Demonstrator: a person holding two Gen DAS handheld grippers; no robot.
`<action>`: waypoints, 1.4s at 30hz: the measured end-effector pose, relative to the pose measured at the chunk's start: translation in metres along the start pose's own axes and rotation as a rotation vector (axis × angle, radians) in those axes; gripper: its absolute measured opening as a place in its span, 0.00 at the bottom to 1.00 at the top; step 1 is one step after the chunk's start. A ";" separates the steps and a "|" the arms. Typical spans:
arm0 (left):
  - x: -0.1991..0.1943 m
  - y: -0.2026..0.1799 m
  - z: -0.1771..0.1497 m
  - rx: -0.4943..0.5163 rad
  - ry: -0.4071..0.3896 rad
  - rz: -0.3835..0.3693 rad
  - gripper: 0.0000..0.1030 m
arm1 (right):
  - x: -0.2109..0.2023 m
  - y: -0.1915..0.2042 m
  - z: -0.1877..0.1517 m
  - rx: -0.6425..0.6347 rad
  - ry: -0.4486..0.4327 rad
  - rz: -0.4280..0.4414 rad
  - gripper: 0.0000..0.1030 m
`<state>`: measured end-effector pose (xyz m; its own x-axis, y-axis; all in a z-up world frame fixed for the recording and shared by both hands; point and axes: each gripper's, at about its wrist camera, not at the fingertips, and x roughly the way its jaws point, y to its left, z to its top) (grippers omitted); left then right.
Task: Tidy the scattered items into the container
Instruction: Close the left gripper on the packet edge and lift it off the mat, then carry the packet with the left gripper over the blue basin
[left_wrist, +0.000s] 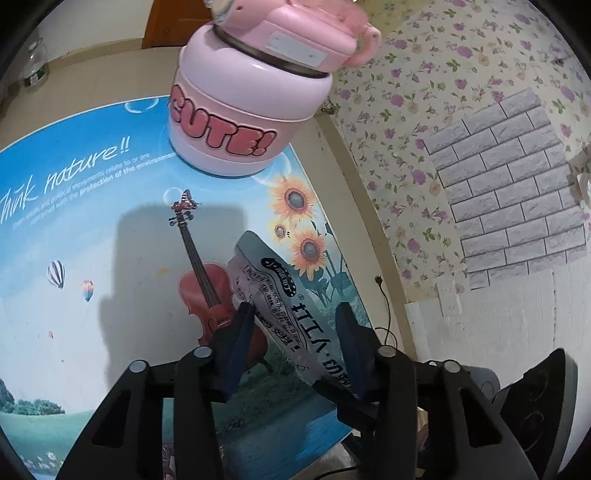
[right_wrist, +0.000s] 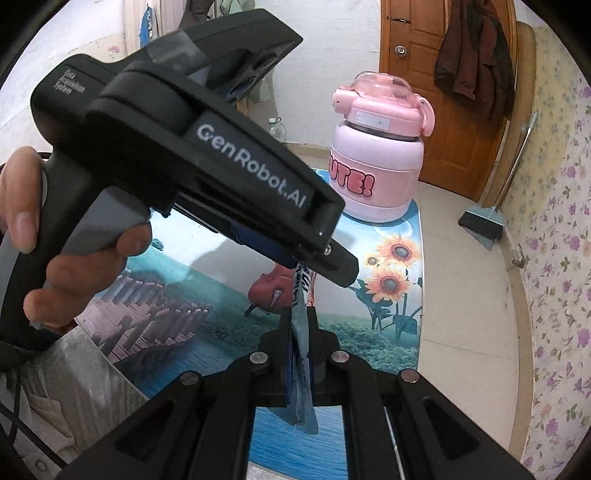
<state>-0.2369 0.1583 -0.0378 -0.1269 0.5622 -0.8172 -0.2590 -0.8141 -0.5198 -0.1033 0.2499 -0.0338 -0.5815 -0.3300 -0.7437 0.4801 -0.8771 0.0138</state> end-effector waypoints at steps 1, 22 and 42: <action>0.000 0.001 0.000 -0.004 0.000 -0.004 0.32 | 0.000 0.001 0.000 -0.005 0.001 -0.002 0.05; -0.044 0.022 -0.012 0.007 -0.085 -0.008 0.19 | -0.021 0.046 0.018 -0.108 -0.059 -0.053 0.09; -0.144 0.039 -0.065 -0.017 -0.266 -0.009 0.19 | -0.051 0.123 0.049 -0.248 -0.153 -0.066 0.09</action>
<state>-0.1664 0.0356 0.0437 -0.3727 0.5859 -0.7196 -0.2452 -0.8101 -0.5326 -0.0465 0.1415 0.0391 -0.7002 -0.3401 -0.6277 0.5728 -0.7925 -0.2096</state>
